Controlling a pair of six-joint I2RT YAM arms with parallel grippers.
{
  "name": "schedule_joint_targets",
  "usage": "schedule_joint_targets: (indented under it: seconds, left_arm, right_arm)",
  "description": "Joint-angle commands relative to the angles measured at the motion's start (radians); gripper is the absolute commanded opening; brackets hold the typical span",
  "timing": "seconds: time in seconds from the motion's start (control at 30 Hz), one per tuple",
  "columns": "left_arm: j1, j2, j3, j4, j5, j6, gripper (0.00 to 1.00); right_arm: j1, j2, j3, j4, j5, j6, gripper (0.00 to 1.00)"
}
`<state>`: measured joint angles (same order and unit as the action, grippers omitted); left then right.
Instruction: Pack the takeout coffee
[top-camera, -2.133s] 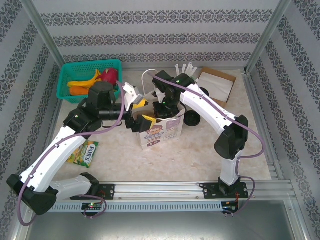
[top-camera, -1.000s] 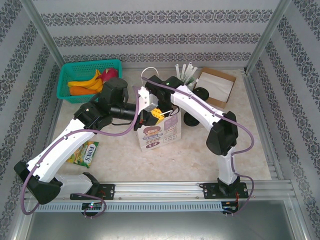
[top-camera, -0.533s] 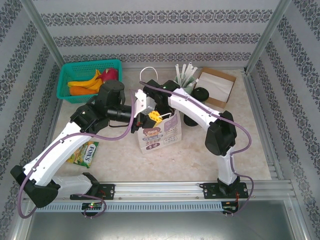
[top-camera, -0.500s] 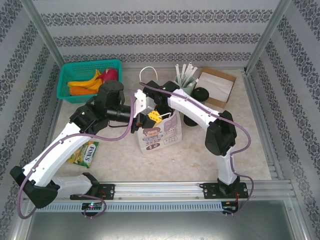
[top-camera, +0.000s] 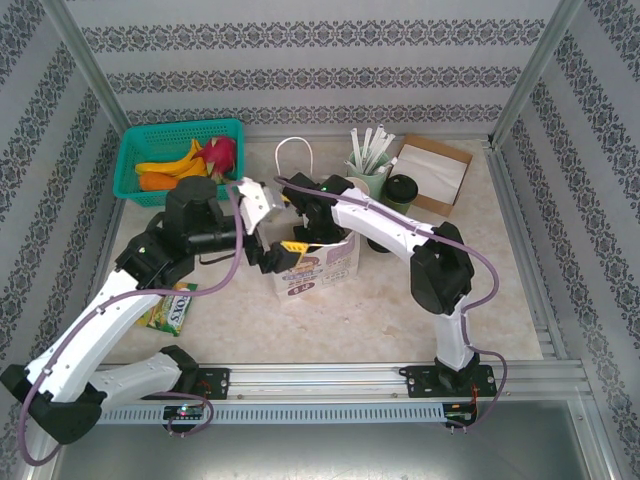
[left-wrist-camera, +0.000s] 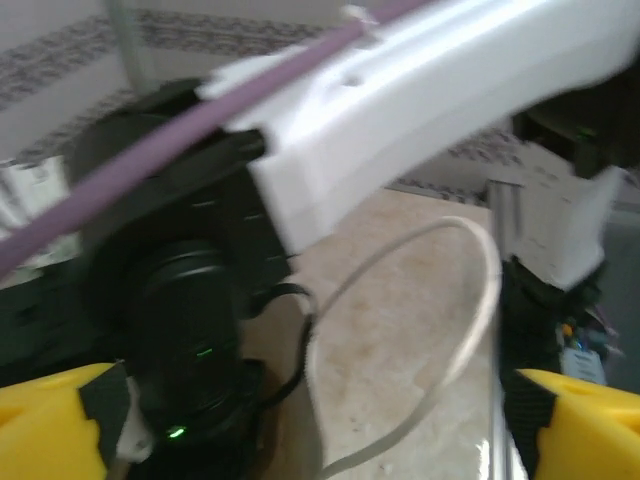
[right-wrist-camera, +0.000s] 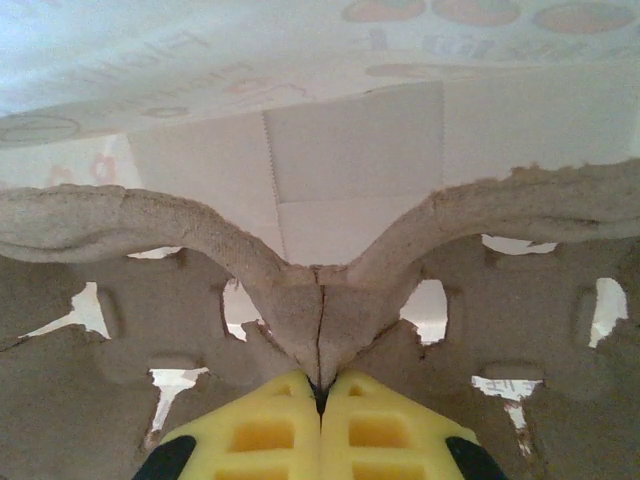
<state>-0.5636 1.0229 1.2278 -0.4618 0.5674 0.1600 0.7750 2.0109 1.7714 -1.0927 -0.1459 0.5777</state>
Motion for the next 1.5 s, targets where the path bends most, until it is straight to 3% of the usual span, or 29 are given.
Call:
schedule_joint_targets:
  seconds: [0.0,0.1,0.17,0.37,0.67,1.47]
  left_arm:
    - [0.114,0.005,0.018,0.054,-0.216,-0.186,1.00]
    - [0.260,0.083,0.081,-0.011,-0.189,-0.345,1.00]
    - [0.319,0.150,0.118,-0.054,-0.137,-0.376,1.00]
    - [0.330,0.297,0.193,-0.118,-0.015,-0.303,0.89]
    - [0.327,0.363,0.197,-0.112,0.157,-0.182,0.75]
    - [0.276,0.448,0.205,-0.207,0.047,-0.069,0.52]
  right_arm:
    - [0.009,-0.050,-0.035,0.052,0.008,0.001,0.00]
    - [0.010,-0.055,-0.048,0.054,0.009,-0.004,0.00]
    - [0.012,-0.058,-0.055,0.056,0.013,-0.007,0.00]
    - [0.016,-0.062,-0.065,0.070,0.015,-0.009,0.00]
    - [0.017,-0.055,-0.060,0.082,0.008,-0.007,0.00]
    - [0.020,-0.075,-0.064,0.096,0.013,0.003,0.00]
